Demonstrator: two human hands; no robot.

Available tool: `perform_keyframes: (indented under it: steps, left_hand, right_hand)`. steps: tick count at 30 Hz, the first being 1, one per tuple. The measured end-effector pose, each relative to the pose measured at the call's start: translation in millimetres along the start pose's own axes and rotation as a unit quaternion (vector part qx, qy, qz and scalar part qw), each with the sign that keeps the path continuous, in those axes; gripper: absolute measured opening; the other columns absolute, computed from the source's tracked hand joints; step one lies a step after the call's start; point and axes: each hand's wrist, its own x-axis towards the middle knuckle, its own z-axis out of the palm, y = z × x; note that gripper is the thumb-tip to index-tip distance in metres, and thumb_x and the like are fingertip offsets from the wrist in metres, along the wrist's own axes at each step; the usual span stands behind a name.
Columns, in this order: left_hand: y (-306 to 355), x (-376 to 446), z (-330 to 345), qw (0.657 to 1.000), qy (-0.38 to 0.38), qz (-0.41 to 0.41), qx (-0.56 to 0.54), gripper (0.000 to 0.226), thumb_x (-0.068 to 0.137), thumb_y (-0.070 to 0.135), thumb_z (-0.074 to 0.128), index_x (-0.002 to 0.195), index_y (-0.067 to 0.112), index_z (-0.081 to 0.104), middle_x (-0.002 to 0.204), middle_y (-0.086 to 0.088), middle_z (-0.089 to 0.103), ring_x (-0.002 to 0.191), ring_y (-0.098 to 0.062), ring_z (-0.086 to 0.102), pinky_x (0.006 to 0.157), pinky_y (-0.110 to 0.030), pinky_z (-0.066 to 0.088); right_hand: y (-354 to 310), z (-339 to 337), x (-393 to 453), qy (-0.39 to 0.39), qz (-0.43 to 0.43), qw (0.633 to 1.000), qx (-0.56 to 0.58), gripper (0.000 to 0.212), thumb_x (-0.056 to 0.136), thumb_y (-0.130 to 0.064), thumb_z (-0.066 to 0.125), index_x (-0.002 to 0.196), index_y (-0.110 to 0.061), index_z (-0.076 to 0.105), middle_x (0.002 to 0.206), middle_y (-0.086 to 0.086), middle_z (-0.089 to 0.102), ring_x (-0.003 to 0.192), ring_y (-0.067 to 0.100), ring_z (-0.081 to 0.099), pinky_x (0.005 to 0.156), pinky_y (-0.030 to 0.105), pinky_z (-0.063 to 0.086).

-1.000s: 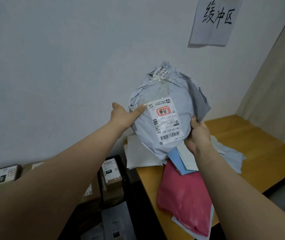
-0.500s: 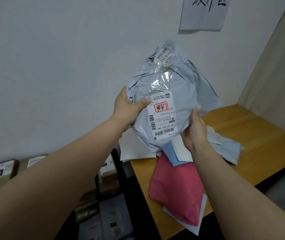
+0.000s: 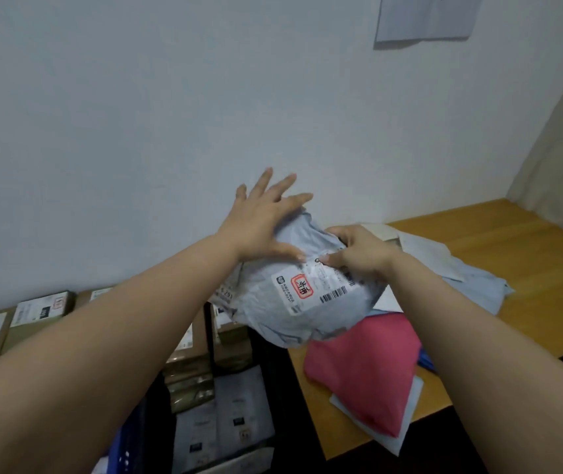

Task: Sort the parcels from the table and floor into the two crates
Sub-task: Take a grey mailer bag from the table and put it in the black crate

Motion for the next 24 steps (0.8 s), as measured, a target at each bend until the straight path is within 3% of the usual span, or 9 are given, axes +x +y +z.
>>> perform_keyframes:
  steps: [2,3,6,9,12,15,18,21,24]
  left_hand:
    - [2.5,-3.2,2.4,0.994,-0.089,-0.052,-0.042,0.107,0.060,0.073,0.072,0.149,0.037,0.027,0.160,0.003,0.020,0.148,-0.024,0.015,0.114,-0.062,0.013]
    - [1.7,-5.6,3.7,0.987,-0.113,-0.069,-0.093,0.099,0.062,0.068,0.075,0.146,0.035,0.036,0.154,0.003,0.035,0.142,-0.021,0.031,0.114,-0.055,0.023]
    - [0.9,-11.7,5.1,0.953,-0.119,-0.092,-0.263,0.043,0.072,0.041,0.082,0.106,0.019,0.067,0.103,0.001,0.070,0.096,-0.015,0.065,0.086,-0.032,0.051]
    - [0.4,-16.5,3.4,0.921,-0.071,-0.144,-0.355,0.017,0.077,0.032,0.080,0.082,0.021,0.068,0.079,0.004,0.070,0.071,-0.009,0.065,0.065,-0.023,0.052]
    - [-1.1,-24.5,0.9,0.885,-0.001,-0.182,-0.428,0.015,0.080,0.027,0.078,0.086,0.017,0.069,0.072,0.008,0.070,0.063,-0.003,0.064,0.057,-0.019,0.052]
    - [-8.2,-35.5,-3.6,0.861,0.054,-0.198,-0.466,0.013,0.082,0.021,0.076,0.076,0.020,0.065,0.053,0.017,0.063,0.047,0.006,0.055,0.044,-0.010,0.041]
    - [-19.4,-53.6,-5.5,0.858,0.074,-0.205,-0.465,0.018,0.084,0.017,0.074,0.072,0.021,0.061,0.045,0.019,0.056,0.038,0.009,0.047,0.038,-0.007,0.034]
    - [-37.6,-78.4,-5.0,0.854,0.085,-0.233,-0.457,0.020,0.084,0.018,0.074,0.070,0.023,0.060,0.045,0.020,0.056,0.038,0.010,0.047,0.038,-0.007,0.034]
    - [-62.6,-109.4,-2.0,0.852,0.087,-0.271,-0.440,0.021,0.083,0.020,0.075,0.069,0.024,0.061,0.046,0.022,0.057,0.041,0.011,0.049,0.040,-0.006,0.035]
  right_hand:
    - [-5.8,-1.8,-0.5,-0.016,-0.029,0.999,0.010,0.022,0.086,0.005,0.064,0.081,-0.017,0.064,0.060,-0.010,0.063,0.051,0.001,0.056,0.049,0.018,0.042]
    - [-7.9,-3.2,-0.5,-0.013,-0.042,0.999,0.002,0.020,0.087,0.005,0.064,0.082,-0.015,0.064,0.059,-0.008,0.061,0.050,0.001,0.054,0.049,0.019,0.041]
    - [-12.8,-5.7,1.3,0.032,-0.080,0.996,-0.010,0.018,0.084,0.004,0.068,0.082,-0.013,0.063,0.067,-0.004,0.059,0.055,0.000,0.053,0.060,0.026,0.044]
    - [-11.3,-10.8,9.0,0.183,-0.086,0.979,-0.003,0.029,0.080,-0.017,0.077,0.105,-0.021,0.062,0.101,0.000,0.064,0.093,0.014,0.062,0.089,0.038,0.049]
    - [-6.9,-10.3,13.2,0.225,-0.040,0.973,0.020,0.087,0.071,-0.042,0.083,0.141,-0.023,0.035,0.137,0.005,0.048,0.126,0.024,0.048,0.109,0.044,0.038]
    - [-0.8,4.7,12.7,0.193,-0.019,0.968,0.160,0.101,0.067,-0.043,0.085,0.143,-0.016,0.026,0.132,0.005,0.054,0.116,0.019,0.059,0.095,0.038,0.052]
    - [-1.4,26.2,12.9,0.156,-0.009,0.959,0.235,0.094,0.053,-0.045,0.086,0.129,-0.010,0.044,0.115,0.004,0.067,0.088,0.012,0.071,0.066,0.033,0.060]
    - [-3.6,54.4,18.2,0.116,-0.009,0.954,0.275,0.096,0.047,-0.042,0.088,0.128,-0.011,0.046,0.118,0.006,0.067,0.091,0.015,0.071,0.065,0.033,0.059]
    - [-6.2,92.7,25.8,0.071,-0.010,0.964,0.257,0.098,0.065,-0.021,0.088,0.143,-0.029,0.030,0.129,0.000,0.057,0.106,0.017,0.064,0.073,0.040,0.060]
